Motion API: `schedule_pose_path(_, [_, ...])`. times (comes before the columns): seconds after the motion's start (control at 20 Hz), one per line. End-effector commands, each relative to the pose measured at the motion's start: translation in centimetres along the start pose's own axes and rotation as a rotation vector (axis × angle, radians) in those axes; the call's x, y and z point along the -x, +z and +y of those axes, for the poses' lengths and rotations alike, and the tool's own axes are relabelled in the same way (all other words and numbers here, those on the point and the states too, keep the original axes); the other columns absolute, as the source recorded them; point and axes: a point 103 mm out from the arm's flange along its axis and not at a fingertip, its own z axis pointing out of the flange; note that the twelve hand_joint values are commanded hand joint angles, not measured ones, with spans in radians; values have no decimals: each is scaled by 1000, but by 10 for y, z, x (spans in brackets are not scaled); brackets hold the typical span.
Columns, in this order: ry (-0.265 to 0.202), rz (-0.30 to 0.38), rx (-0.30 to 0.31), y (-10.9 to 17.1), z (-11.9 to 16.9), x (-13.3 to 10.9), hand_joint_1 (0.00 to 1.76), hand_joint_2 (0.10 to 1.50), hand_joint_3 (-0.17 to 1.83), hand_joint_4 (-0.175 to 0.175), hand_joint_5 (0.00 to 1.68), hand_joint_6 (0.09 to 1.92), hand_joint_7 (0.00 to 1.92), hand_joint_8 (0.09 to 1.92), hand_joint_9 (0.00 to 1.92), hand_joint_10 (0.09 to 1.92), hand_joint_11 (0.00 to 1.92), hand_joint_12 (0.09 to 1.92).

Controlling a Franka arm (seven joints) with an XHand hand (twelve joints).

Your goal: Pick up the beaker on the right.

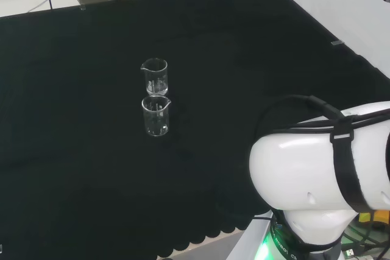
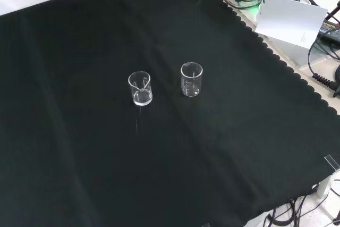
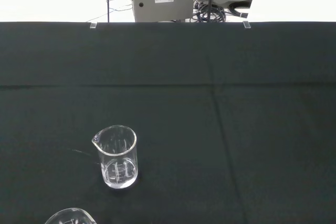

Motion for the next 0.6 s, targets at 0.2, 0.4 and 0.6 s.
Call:
schedule_pose_path(0.2, [2,-7,7,0,0,1,13,1205,361,-29,220,87,133,87,312,87,0,1237])
schedule_pose_path(0.4, [10,-5,8,1,0,2,0,1216,358,-28,218,87,124,87,306,87,0,1232])
schedule_pose_path(0.6, [25,-4,-4,7,0,6,0,1217,354,-29,218,87,124,87,306,87,0,1231])
